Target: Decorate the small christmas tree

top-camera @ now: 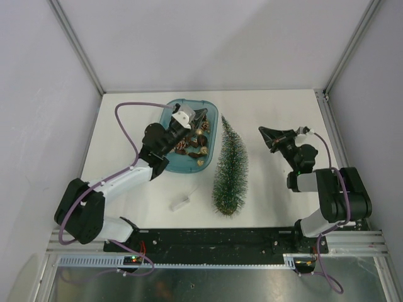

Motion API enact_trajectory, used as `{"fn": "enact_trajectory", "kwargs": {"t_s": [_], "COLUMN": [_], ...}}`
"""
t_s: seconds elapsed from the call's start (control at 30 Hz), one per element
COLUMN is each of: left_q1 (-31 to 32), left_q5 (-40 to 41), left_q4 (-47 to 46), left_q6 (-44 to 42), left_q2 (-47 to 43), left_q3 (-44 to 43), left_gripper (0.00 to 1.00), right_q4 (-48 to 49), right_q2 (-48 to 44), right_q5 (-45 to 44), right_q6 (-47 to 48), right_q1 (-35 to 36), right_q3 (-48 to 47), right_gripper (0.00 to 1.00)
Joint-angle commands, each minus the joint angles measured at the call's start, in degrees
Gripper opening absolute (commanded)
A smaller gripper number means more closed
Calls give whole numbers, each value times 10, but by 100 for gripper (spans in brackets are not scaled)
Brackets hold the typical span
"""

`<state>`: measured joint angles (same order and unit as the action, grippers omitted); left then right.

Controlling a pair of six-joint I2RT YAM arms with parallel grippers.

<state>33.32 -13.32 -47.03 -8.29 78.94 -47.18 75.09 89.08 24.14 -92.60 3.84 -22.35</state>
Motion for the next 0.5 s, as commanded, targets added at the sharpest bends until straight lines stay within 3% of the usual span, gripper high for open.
{"fn": "enact_trajectory", "kwargs": {"t_s": [0.0,0.03,0.1,0.27,0.33,0.37,0.4,0.47], "left_q1": [1,2,2,2,1,1,2,1], "left_q5": [-3,-4,-10,-17,-17,-18,-17,-9], "left_q4": [-17,-17,-16,-9,-7,-7,-6,-6], "left_q6": [-20,-22,-30,-48,-57,-61,-68,-75], "left_q2": [-32,-34,-40,-52,-57,-59,-61,-65], "left_q3": [8,10,15,27,31,35,38,43], "left_gripper": [6,7,24,38,62,81,90,97], "right_q4": [-2,-8,-20,-41,-52,-58,-65,-80], "right_q2": [-34,-39,-48,-61,-66,-71,-76,-85], "right_q5": [20,22,25,36,41,43,44,47], "right_q6": [43,45,49,58,65,70,74,84], "right_q1": [-23,-28,-40,-74,-89,-97,-103,-117], "right_q3": [0,0,0,0,0,0,0,-2], "right_gripper": [0,0,0,0,0,0,0,0]}}
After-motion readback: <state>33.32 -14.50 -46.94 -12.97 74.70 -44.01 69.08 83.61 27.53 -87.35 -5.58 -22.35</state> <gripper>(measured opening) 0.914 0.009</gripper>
